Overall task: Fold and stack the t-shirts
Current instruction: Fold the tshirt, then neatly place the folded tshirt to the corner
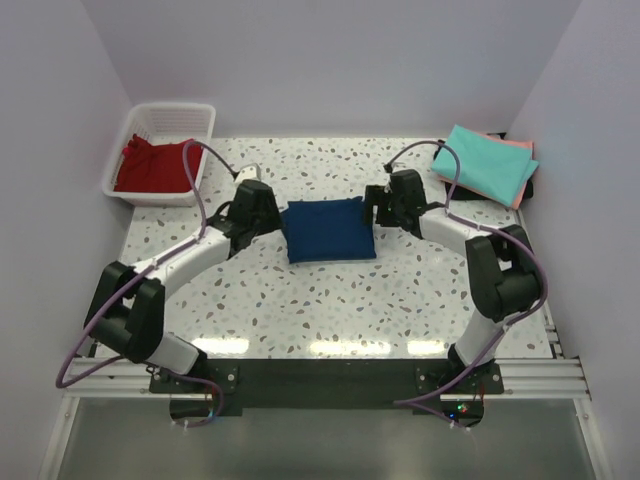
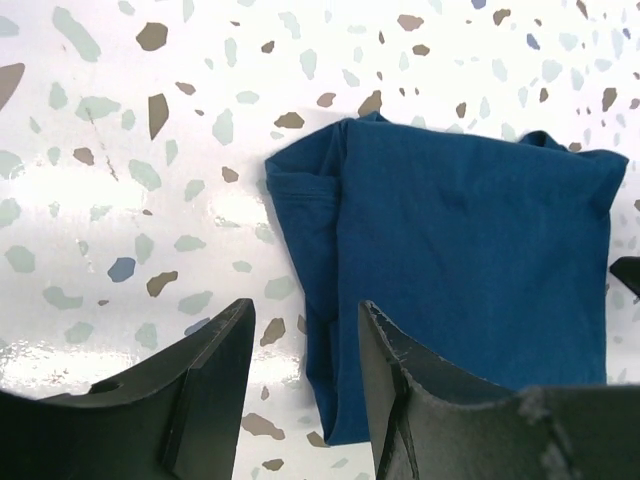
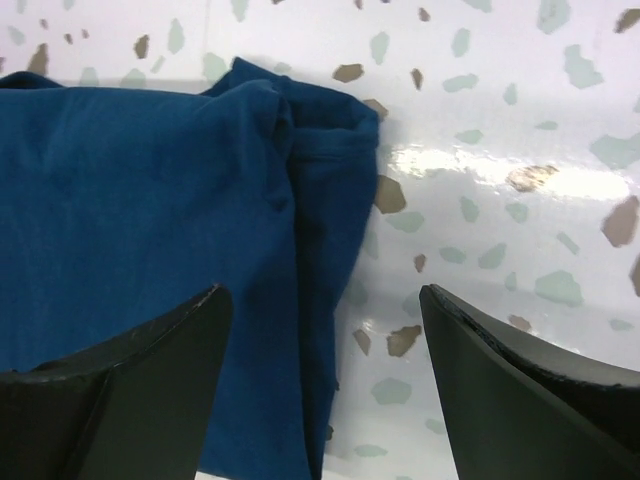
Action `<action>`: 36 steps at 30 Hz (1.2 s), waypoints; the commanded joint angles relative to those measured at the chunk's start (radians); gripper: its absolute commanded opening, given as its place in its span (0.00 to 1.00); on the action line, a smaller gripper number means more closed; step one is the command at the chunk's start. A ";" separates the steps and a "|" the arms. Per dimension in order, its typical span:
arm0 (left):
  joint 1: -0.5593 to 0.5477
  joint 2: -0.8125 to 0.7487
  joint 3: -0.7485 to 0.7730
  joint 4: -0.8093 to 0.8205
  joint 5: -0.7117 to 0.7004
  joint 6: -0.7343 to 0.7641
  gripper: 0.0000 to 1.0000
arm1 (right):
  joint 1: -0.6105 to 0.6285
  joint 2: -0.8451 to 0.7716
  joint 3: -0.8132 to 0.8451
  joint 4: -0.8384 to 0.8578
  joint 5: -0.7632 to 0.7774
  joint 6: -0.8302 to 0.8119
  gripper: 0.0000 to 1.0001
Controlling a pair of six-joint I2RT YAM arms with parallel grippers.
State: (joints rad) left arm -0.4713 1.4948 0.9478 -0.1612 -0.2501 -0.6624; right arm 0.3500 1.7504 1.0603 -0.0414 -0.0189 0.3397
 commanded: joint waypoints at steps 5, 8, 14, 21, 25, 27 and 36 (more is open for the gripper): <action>0.040 -0.102 -0.034 0.029 0.038 -0.003 0.51 | -0.009 0.052 -0.039 0.164 -0.208 0.054 0.79; 0.057 -0.123 -0.032 0.020 0.040 0.007 0.51 | -0.009 0.064 -0.049 0.181 -0.228 0.065 0.79; 0.082 -0.163 -0.026 0.009 0.041 -0.002 0.51 | -0.011 0.098 -0.072 0.213 -0.280 0.091 0.71; 0.085 -0.195 -0.035 -0.012 0.032 0.001 0.51 | -0.009 0.121 -0.071 0.180 -0.299 0.104 0.00; 0.088 -0.203 -0.035 -0.018 0.032 0.001 0.51 | -0.009 0.072 -0.074 0.112 -0.198 0.081 0.00; 0.088 -0.206 -0.035 -0.020 0.037 0.000 0.51 | -0.011 0.014 -0.066 0.017 -0.068 0.062 0.00; 0.088 -0.211 -0.035 -0.021 0.063 -0.016 0.50 | -0.028 -0.227 -0.095 -0.268 0.362 -0.016 0.00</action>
State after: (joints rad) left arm -0.3927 1.3155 0.9180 -0.1902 -0.2111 -0.6693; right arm 0.3405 1.6325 0.9836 -0.1669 0.0910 0.3744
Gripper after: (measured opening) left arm 0.507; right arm 0.037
